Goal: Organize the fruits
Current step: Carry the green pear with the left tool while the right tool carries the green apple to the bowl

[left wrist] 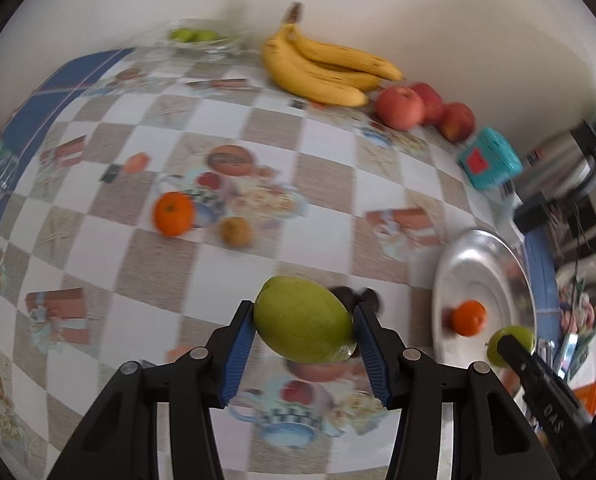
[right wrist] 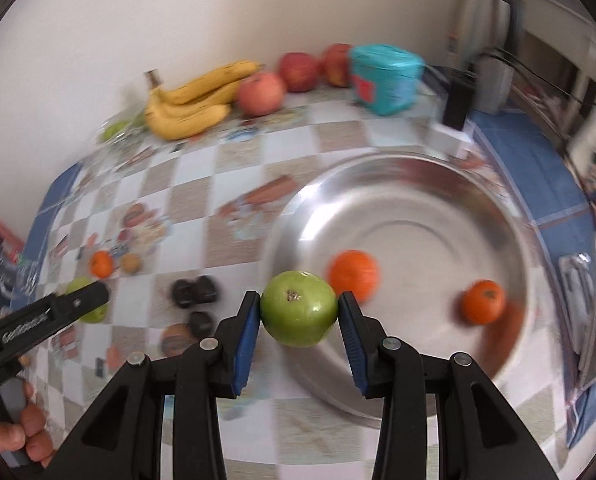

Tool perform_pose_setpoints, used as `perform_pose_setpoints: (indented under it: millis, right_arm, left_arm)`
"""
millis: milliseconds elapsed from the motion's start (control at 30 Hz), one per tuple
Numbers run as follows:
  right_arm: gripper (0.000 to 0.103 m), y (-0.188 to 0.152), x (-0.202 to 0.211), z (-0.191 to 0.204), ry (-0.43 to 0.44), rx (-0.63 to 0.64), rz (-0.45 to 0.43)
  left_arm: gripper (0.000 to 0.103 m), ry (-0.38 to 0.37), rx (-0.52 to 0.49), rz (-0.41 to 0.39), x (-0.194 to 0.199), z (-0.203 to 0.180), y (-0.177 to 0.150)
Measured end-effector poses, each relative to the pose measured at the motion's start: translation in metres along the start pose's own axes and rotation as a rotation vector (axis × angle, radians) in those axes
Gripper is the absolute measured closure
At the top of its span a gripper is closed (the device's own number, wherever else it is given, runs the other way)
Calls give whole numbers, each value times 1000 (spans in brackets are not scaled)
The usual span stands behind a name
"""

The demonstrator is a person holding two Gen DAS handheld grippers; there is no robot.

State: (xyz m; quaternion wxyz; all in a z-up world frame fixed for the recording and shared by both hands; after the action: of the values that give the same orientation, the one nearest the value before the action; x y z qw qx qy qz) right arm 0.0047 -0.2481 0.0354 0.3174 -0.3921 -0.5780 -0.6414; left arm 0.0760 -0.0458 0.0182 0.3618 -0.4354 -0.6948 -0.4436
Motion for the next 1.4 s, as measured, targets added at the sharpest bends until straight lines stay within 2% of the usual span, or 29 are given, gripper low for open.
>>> perform_pose_setpoints:
  millis: [300, 533, 733, 1000, 1400]
  right_arm:
    - [62, -15, 20, -70, -94, -124, -29]
    - [61, -19, 27, -91, -102, -168, -61]
    - [61, -18, 18, -92, -80, -167, -56]
    - [61, -24, -6, -92, -44, -180, 6]
    - [61, -29, -16, -86, -35, -166, 47]
  left_arm:
    - [50, -89, -174, 33, -5, -76, -40]
    - [50, -118, -317, 19, -10, -118, -66]
    - [49, -93, -385, 19, -26, -131, -80]
    - [49, -74, -439, 47, -42, -140, -94]
    - [49, -37, -461, 87, -64, -143, -107]
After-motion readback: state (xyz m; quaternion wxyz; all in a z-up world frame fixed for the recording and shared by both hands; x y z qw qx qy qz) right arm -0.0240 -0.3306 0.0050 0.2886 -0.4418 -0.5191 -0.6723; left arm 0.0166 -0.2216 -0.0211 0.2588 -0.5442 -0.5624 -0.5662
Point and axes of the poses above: each gripper's, at about its wrist camera, not at the fingertips, and x roughly against the way its jaws point, z to its left, y to its top, the point moved 2 cm from there along -x, roughly the way its jaws point, and after that the axes turned 15 degrees about x, right-handed, at the moved point
